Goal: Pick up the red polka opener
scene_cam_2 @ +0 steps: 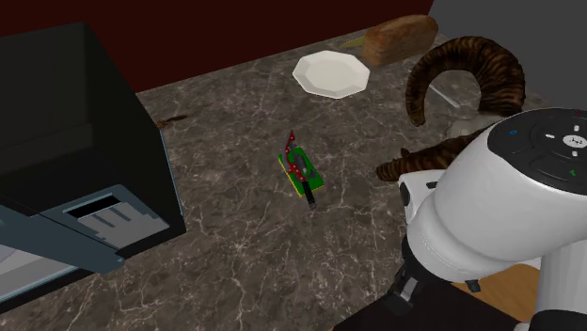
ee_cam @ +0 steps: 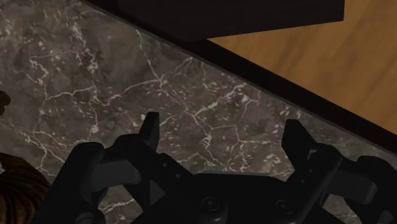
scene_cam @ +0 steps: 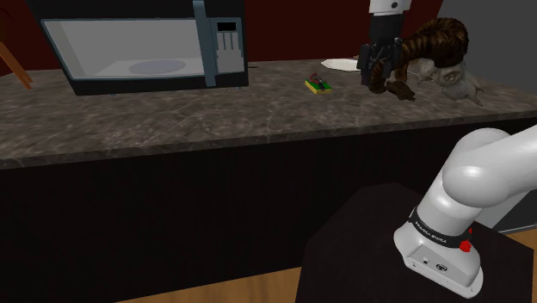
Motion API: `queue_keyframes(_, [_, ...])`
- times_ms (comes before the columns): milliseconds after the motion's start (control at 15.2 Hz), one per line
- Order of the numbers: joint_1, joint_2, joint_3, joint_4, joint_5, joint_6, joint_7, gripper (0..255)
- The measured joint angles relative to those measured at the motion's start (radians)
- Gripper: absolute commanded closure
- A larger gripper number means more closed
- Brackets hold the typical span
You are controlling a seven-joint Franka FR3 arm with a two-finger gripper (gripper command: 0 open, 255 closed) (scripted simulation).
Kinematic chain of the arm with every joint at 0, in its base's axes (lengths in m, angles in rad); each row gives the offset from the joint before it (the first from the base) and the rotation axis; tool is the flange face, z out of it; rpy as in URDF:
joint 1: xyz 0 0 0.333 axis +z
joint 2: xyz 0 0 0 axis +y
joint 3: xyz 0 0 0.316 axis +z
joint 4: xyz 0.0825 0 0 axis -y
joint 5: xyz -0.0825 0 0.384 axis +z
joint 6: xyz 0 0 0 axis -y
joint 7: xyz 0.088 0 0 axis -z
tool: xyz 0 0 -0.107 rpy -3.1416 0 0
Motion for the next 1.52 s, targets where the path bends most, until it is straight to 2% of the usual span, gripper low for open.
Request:
queue_keyframes(132, [-0.001, 0.016, -0.006, 0.011, -0.002, 0.008, -0.005, 0])
queue_keyframes(396, [-0.006, 0.117, -0.042, 0.050, -0.011, 0.086, -0.032, 0])
queue_keyframes(924, [-0.013, 0.391, -0.128, 0.216, 0.001, 0.232, -0.113, 0])
queue_keyframes(1320, [-0.022, 0.621, -0.179, 0.409, 0.054, 0.292, -0.181, 0])
queue_keyframes(1518, [-0.032, 0.731, -0.198, 0.525, 0.091, 0.293, -0.214, 0])
